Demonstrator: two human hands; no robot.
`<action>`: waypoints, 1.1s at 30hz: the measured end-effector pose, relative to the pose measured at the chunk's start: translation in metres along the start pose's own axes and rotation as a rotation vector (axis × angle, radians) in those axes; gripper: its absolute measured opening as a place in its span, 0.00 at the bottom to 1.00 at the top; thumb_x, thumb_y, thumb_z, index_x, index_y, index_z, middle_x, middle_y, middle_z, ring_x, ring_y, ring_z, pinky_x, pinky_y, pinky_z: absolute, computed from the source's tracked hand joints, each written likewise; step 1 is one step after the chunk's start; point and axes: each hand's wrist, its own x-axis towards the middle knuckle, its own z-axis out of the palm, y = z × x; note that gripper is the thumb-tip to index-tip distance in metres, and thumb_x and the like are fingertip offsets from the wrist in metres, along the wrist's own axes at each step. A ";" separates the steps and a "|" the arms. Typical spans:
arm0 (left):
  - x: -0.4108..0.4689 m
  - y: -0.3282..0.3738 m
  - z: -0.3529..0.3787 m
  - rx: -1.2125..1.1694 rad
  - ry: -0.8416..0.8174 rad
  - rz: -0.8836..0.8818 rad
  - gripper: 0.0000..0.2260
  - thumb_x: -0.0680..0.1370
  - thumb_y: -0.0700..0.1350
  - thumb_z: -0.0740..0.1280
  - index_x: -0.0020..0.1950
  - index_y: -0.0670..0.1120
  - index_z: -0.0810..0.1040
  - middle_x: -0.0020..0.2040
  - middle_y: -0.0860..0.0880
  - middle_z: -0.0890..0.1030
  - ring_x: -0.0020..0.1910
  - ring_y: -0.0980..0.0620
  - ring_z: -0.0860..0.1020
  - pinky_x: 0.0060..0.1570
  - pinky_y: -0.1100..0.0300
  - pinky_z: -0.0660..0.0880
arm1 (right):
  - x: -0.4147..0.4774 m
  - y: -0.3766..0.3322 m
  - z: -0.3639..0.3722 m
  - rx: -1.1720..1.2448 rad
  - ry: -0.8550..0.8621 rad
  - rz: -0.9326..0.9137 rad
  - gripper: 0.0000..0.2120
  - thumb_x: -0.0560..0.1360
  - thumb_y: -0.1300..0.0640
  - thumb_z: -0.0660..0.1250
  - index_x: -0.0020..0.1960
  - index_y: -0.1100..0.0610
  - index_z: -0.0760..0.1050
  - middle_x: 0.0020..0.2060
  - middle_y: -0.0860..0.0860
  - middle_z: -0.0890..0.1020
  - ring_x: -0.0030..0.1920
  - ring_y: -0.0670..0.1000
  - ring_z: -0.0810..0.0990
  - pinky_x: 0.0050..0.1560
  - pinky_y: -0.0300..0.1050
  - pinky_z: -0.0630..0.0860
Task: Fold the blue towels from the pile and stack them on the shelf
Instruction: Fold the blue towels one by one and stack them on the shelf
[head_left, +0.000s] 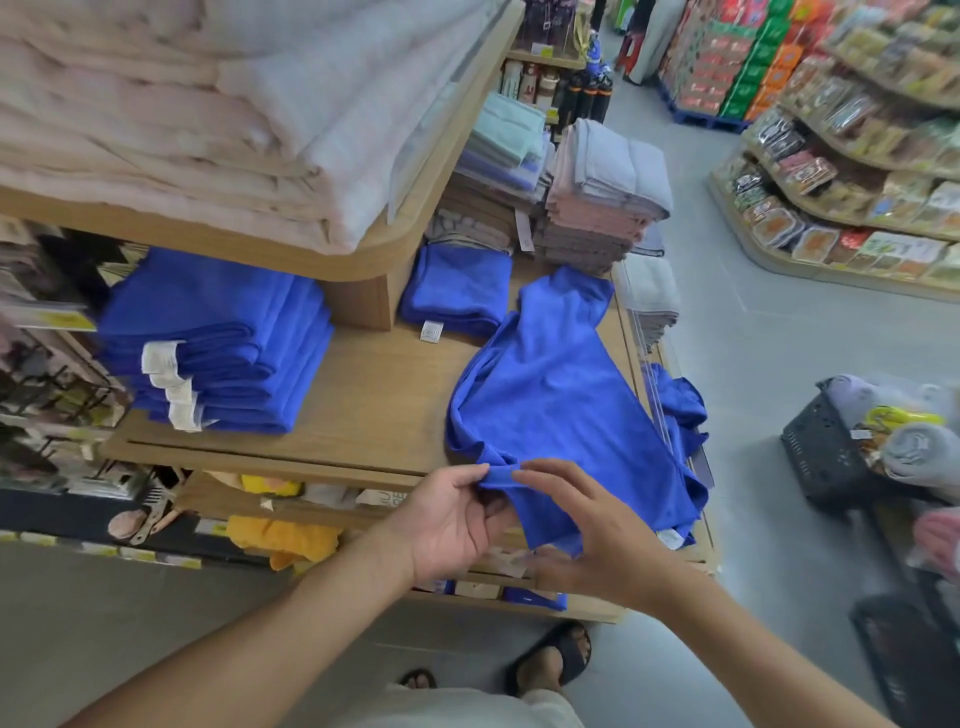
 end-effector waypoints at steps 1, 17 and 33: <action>0.000 0.003 0.001 0.050 0.008 -0.015 0.19 0.79 0.41 0.63 0.68 0.34 0.75 0.58 0.35 0.82 0.49 0.40 0.85 0.50 0.48 0.84 | 0.002 -0.001 0.001 0.043 0.058 0.008 0.25 0.75 0.49 0.76 0.70 0.42 0.74 0.70 0.36 0.71 0.62 0.40 0.78 0.51 0.32 0.76; 0.093 0.090 0.034 1.193 0.443 0.450 0.13 0.80 0.56 0.67 0.43 0.49 0.75 0.39 0.47 0.79 0.27 0.54 0.76 0.25 0.66 0.68 | 0.033 -0.055 -0.080 1.336 -0.344 0.440 0.13 0.67 0.49 0.82 0.46 0.56 0.86 0.41 0.52 0.86 0.41 0.49 0.86 0.44 0.42 0.81; 0.128 0.114 0.092 1.713 0.714 0.569 0.23 0.78 0.57 0.66 0.66 0.42 0.74 0.67 0.41 0.76 0.66 0.39 0.75 0.61 0.49 0.74 | 0.033 -0.029 -0.065 1.333 -0.251 0.629 0.19 0.64 0.51 0.83 0.46 0.60 0.80 0.42 0.57 0.82 0.42 0.55 0.81 0.47 0.48 0.77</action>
